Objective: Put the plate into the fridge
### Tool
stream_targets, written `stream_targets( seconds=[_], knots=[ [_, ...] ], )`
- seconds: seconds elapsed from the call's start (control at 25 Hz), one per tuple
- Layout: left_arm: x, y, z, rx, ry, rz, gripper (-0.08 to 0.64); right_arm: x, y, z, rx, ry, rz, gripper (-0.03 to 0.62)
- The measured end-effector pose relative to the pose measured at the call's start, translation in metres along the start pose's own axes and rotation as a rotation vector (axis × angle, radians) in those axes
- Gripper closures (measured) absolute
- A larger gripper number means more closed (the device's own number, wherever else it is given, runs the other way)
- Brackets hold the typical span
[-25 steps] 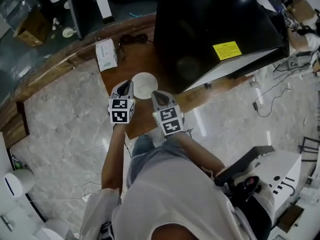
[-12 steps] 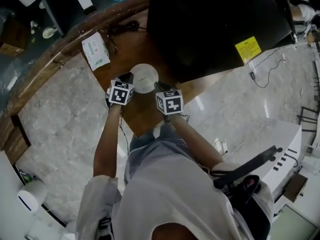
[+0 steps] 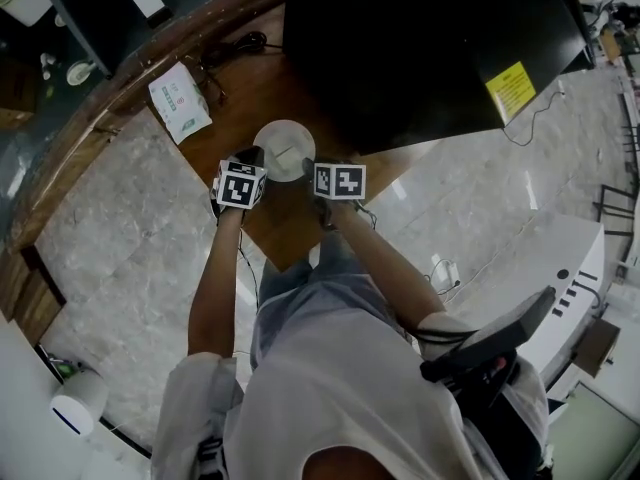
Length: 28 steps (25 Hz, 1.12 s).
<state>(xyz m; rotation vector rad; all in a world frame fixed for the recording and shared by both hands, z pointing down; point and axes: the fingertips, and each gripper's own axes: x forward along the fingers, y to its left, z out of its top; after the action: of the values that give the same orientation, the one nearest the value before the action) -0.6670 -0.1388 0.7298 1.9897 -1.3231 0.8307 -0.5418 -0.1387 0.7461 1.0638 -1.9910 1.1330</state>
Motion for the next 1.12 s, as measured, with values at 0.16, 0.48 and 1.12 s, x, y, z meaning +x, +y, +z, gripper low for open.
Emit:
stream_targets(
  seconds=[0.16,0.48,1.12],
  knots=[
    [0.001,0.0,-0.005,-0.012,-0.017,-0.01,0.54,0.002,-0.003,0.0,0.067,-0.016,0.014,0.457],
    [0.001,0.003,-0.007,-0.043,-0.067,-0.045,0.541,0.006,0.016,-0.001,0.307,-0.007,0.279,0.468],
    [0.002,0.005,-0.012,-0.024,-0.078,0.018,0.54,-0.004,0.038,0.001,0.369,-0.074,0.414,0.56]
  ],
)
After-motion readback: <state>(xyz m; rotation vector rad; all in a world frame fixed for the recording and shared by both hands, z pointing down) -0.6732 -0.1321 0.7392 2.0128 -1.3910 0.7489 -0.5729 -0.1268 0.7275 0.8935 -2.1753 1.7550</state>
